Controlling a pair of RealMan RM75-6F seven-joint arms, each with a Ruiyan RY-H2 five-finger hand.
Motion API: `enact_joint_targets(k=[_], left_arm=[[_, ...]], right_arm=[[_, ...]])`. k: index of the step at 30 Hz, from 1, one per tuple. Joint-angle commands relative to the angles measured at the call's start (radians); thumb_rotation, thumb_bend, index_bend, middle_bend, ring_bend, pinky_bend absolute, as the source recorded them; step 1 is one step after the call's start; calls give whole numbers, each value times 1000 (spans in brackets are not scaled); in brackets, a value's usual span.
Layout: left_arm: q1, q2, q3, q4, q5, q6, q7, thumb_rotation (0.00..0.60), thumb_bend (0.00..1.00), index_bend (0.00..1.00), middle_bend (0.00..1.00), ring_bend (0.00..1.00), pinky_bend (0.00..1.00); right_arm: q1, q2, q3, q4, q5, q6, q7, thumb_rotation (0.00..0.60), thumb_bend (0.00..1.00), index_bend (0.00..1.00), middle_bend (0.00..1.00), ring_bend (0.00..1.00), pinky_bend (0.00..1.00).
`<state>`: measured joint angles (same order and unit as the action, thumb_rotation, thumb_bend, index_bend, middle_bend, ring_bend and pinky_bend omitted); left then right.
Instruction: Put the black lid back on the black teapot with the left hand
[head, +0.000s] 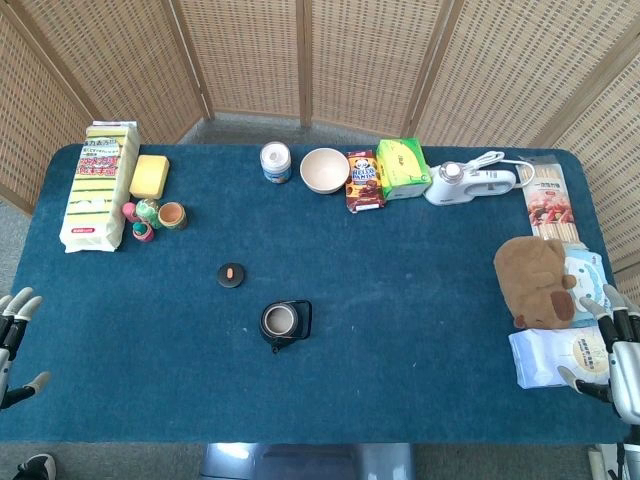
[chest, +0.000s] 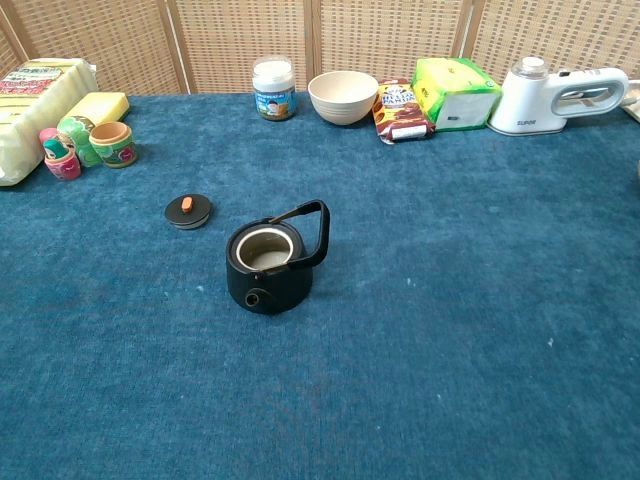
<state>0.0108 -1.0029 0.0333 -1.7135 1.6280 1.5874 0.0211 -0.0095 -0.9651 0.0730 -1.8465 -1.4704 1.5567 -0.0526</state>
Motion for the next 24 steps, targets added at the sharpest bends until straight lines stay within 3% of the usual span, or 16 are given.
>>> enact_joint_targets(k=[1, 10, 16, 24], left_arm=[[-4, 3, -3, -4, -9, -9, 11, 600, 85, 0, 0, 0, 48], [-52, -7, -41, -7, -33, -56, 27, 600, 89, 0, 0, 0, 48], [-187, 3, -101, -22, -72, -228, 24, 600, 105, 0, 0, 0, 48], [-396, -115, -200, 20, -199, -462, 215, 600, 111, 9, 0, 0, 48]], right_arm=[[-2, 1, -1, -1, 1, 2, 2, 600, 81, 152, 21, 0, 0], [-3, 5, 5, -3, 10, 2, 14, 600, 81, 152, 21, 0, 0], [12, 1, 17, 1, 42, -25, 9, 600, 81, 152, 21, 0, 0], [34, -5, 25, 7, 87, -76, 2, 600, 81, 152, 21, 0, 0]])
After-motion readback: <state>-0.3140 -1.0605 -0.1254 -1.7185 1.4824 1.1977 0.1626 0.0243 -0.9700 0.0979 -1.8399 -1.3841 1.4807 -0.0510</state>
